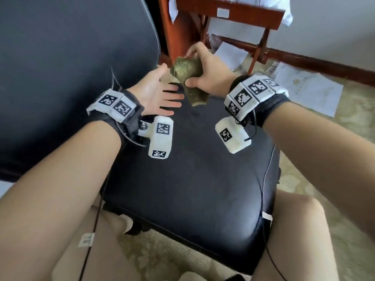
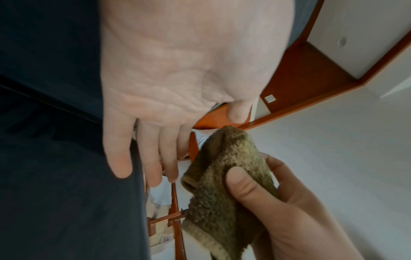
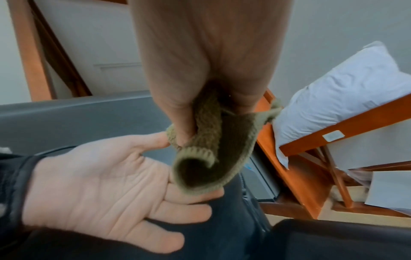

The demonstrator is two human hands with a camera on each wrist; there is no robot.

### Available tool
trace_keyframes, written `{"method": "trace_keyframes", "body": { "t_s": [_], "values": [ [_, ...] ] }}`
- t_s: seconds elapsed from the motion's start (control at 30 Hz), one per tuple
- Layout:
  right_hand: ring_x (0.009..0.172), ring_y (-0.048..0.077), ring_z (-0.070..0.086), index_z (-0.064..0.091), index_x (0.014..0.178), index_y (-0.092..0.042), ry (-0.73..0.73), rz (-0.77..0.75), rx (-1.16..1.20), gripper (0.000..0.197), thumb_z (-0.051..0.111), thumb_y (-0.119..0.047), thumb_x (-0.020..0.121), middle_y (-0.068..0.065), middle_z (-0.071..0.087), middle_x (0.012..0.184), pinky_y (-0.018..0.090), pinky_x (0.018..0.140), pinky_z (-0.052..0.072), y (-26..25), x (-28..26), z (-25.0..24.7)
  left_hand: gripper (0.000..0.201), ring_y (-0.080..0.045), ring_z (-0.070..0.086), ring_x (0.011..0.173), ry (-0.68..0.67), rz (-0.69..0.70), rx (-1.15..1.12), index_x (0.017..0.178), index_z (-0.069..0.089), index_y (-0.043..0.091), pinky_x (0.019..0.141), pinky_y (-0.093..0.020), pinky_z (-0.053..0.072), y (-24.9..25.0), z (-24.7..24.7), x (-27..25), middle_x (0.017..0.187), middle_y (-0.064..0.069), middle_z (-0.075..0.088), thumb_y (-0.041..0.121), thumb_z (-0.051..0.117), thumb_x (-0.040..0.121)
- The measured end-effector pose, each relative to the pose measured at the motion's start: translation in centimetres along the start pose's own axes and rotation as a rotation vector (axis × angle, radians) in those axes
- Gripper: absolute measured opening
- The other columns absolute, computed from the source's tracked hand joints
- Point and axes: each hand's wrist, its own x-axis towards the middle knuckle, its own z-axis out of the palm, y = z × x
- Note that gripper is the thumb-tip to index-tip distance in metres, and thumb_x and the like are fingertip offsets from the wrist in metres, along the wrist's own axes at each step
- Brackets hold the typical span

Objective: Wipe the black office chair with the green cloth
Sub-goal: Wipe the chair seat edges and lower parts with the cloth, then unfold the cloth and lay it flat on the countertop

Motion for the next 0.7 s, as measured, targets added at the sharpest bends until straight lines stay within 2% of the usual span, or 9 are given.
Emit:
{"method": "trace_keyframes", "body": {
  "t_s": [0.07, 0.13, 0.2, 0.27, 0.33, 0.37, 0.5, 0.63, 0.7],
  "values": [
    [0.087, 0.017, 0.049, 0.035, 0.106, -0.015, 0.023, -0.054, 0.013, 0.047, 0.070, -0.013, 0.076, 0.003, 0.049, 0.101, 0.018, 0.067, 0.032, -2.3, -0.2, 0.0, 0.068, -0.024, 0.061, 0.103, -0.032, 0.039, -0.027, 0.108, 0.058, 0.011, 0.091, -0.041, 0.043, 0.7, -0.6, -2.0, 0.107, -0.008, 0.065, 0.065, 0.018, 0.094],
    [0.083, 0.017, 0.046, 0.028, 0.100, -0.014, 0.043, -0.132, 0.007, 0.050, 0.070, -0.010, 0.073, 0.004, 0.046, 0.097, 0.018, 0.059, 0.030, -4.6, -0.5, 0.0, 0.067, -0.026, 0.060, 0.107, -0.038, 0.088, -0.079, 0.108, 0.059, 0.012, 0.096, -0.042, 0.040, 1.4, -1.1, -3.9, 0.110, -0.012, 0.065, 0.064, 0.020, 0.094],
    [0.079, 0.017, 0.045, 0.026, 0.097, -0.013, 0.065, -0.191, -0.011, 0.051, 0.070, -0.008, 0.071, 0.004, 0.044, 0.093, 0.018, 0.057, 0.032, -6.8, -1.0, -0.2, 0.064, -0.028, 0.060, 0.107, -0.028, 0.138, -0.134, 0.107, 0.060, 0.011, 0.096, -0.042, 0.042, 2.2, -1.5, -6.1, 0.109, -0.014, 0.065, 0.061, 0.024, 0.095],
    [0.078, 0.017, 0.046, 0.026, 0.096, -0.011, 0.088, -0.217, -0.021, 0.051, 0.071, -0.007, 0.072, 0.005, 0.044, 0.090, 0.018, 0.056, 0.033, -8.8, -1.6, -0.6, 0.058, -0.027, 0.065, 0.099, -0.023, 0.178, -0.161, 0.105, 0.061, 0.010, 0.088, -0.039, 0.049, 2.9, -2.0, -8.2, 0.101, -0.014, 0.069, 0.057, 0.029, 0.095],
    [0.076, 0.017, 0.046, 0.025, 0.096, -0.010, 0.107, -0.230, -0.015, 0.052, 0.071, -0.006, 0.072, 0.005, 0.044, 0.089, 0.013, 0.056, 0.035, -10.6, -2.3, -1.3, 0.047, -0.024, 0.070, 0.087, -0.011, 0.223, -0.150, 0.103, 0.061, 0.010, 0.077, -0.034, 0.055, 3.5, -2.6, -10.3, 0.092, -0.012, 0.072, 0.048, 0.034, 0.098],
    [0.076, 0.016, 0.045, 0.025, 0.096, -0.010, 0.116, -0.245, -0.009, 0.052, 0.072, -0.006, 0.072, 0.005, 0.044, 0.088, 0.011, 0.057, 0.035, -11.5, -2.7, -1.6, 0.041, -0.022, 0.070, 0.086, 0.004, 0.247, -0.133, 0.103, 0.060, 0.010, 0.074, -0.032, 0.056, 3.9, -2.8, -11.4, 0.092, -0.011, 0.072, 0.043, 0.035, 0.099],
    [0.080, 0.015, 0.045, 0.028, 0.099, -0.010, 0.139, -0.351, 0.003, 0.054, 0.073, -0.004, 0.071, 0.006, 0.043, 0.093, 0.013, 0.062, 0.037, -15.0, -4.5, -3.0, 0.032, -0.022, 0.063, 0.099, 0.058, 0.344, -0.040, 0.113, 0.053, 0.011, 0.079, -0.032, 0.051, 5.1, -3.3, -15.9, 0.107, -0.009, 0.064, 0.035, 0.037, 0.100],
    [0.096, 0.014, 0.042, 0.034, 0.118, 0.000, 0.110, -0.404, 0.016, 0.066, 0.076, -0.002, 0.069, 0.006, 0.040, 0.108, 0.023, 0.082, 0.039, -18.1, -6.2, -4.3, 0.027, -0.025, 0.064, 0.096, 0.156, 0.483, 0.030, 0.118, 0.051, 0.012, 0.074, -0.033, 0.052, 5.6, -3.4, -19.9, 0.109, -0.010, 0.063, 0.029, 0.041, 0.100],
    [0.099, 0.015, 0.041, 0.031, 0.126, 0.001, 0.085, -0.403, 0.007, 0.073, 0.077, -0.003, 0.069, 0.007, 0.039, 0.109, 0.023, 0.083, 0.039, -19.3, -6.9, -4.7, 0.027, -0.028, 0.064, 0.095, 0.204, 0.523, 0.024, 0.120, 0.050, 0.011, 0.072, -0.034, 0.053, 5.8, -3.6, -21.4, 0.109, -0.013, 0.062, 0.027, 0.043, 0.100]
  ]
}}
